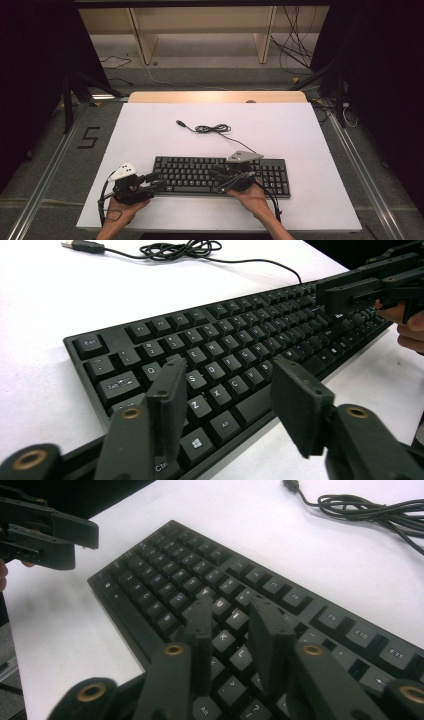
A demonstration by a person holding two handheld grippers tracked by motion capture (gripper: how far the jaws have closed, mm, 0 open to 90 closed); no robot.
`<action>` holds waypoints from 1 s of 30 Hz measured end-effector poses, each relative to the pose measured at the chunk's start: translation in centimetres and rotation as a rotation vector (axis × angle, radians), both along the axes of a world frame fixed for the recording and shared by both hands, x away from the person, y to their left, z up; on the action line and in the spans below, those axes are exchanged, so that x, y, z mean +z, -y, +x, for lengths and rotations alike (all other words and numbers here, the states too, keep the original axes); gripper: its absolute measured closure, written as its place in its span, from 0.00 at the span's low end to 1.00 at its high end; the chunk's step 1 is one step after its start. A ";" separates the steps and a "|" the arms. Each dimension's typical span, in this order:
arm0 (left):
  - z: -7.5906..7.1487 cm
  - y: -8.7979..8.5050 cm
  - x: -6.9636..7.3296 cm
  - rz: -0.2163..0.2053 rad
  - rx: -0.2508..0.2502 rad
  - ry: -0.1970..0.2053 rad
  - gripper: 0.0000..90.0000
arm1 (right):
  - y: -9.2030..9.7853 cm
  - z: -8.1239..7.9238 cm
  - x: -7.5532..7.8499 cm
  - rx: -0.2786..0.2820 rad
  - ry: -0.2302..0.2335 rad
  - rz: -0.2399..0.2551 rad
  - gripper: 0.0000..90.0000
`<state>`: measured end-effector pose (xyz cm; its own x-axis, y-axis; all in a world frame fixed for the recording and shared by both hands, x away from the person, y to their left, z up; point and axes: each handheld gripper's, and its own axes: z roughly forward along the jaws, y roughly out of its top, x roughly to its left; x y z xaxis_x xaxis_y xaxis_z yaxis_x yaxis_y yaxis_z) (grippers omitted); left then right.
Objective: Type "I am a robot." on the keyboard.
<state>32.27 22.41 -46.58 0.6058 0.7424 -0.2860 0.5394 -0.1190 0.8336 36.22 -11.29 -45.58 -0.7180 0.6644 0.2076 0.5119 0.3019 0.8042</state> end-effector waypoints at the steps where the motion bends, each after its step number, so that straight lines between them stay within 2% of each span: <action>1: 0.0 0.0 0.0 -0.001 0.004 0.001 0.57 | -0.1 0.1 0.0 0.001 -0.003 -0.002 0.84; 12: 0.2 -0.3 -0.3 0.048 0.033 -0.024 0.79 | -1.1 0.7 -0.5 -0.002 -0.025 -0.032 0.94; 21: 0.3 -0.3 -0.5 0.091 0.033 -0.041 0.96 | -1.6 1.2 -0.9 -0.008 -0.031 -0.051 0.99; 30: 0.4 -0.2 -0.6 0.105 0.027 -0.049 0.99 | -2.2 1.5 -1.0 -0.006 -0.039 -0.060 1.00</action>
<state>32.65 22.57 -47.14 0.5723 0.7857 -0.2347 0.5835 -0.1891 0.7898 37.77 -9.13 -46.56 -0.7059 0.6811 0.1946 0.5444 0.3458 0.7643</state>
